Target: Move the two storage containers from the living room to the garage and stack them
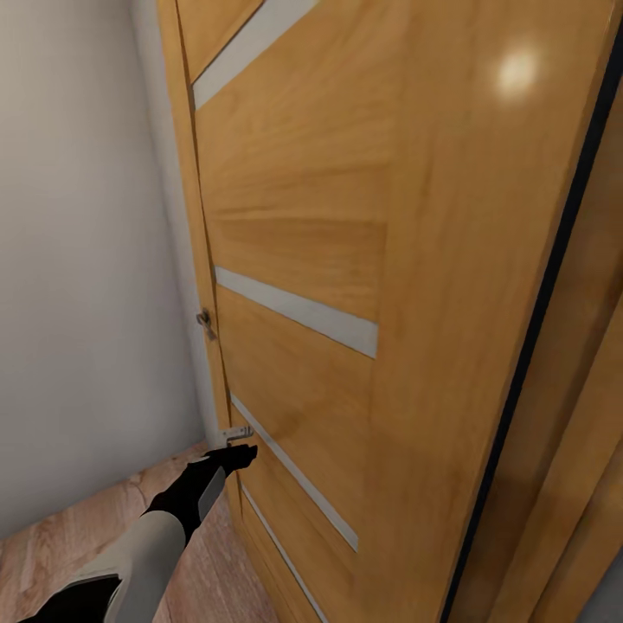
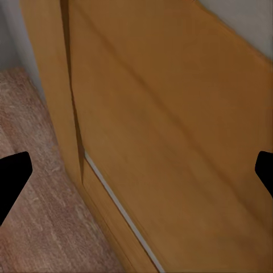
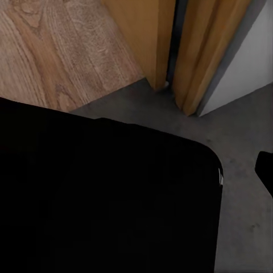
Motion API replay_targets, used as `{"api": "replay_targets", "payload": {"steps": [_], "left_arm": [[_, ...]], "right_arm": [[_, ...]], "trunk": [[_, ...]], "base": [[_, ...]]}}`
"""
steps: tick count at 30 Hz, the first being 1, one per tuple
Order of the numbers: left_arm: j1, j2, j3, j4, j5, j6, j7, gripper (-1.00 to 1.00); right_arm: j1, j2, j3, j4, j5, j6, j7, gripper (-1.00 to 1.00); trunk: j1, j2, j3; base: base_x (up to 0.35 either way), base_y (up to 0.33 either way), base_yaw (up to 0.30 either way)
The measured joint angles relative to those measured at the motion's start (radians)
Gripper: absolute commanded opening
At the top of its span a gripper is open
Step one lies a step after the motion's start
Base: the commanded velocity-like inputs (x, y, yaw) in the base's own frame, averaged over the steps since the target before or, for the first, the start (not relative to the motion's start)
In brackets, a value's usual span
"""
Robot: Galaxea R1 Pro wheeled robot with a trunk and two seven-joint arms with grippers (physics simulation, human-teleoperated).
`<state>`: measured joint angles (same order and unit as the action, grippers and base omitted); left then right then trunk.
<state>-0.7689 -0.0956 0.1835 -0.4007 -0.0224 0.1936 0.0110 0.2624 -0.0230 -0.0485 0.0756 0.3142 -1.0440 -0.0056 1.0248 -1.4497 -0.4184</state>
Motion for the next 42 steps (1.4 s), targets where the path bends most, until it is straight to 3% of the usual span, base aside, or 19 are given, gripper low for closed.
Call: {"api": "replay_targets", "payload": {"steps": [38,42], "left_arm": [[0.0,0.0,0.0,0.0,0.0,0.0,0.0,1.0],[0.0,0.018,-0.002,0.002,0.0,0.0,0.001,1.0]], "right_arm": [[0.0,0.0,0.0,0.0,0.001,0.0,-0.001,1.0],[0.0,0.0,0.0,0.0,0.001,0.0,-0.001,1.0]], "trunk": [[0.0,0.0,0.0],[0.0,0.0,0.0]], "base": [[0.0,0.0,-0.002],[0.0,0.0,-0.154]]}}
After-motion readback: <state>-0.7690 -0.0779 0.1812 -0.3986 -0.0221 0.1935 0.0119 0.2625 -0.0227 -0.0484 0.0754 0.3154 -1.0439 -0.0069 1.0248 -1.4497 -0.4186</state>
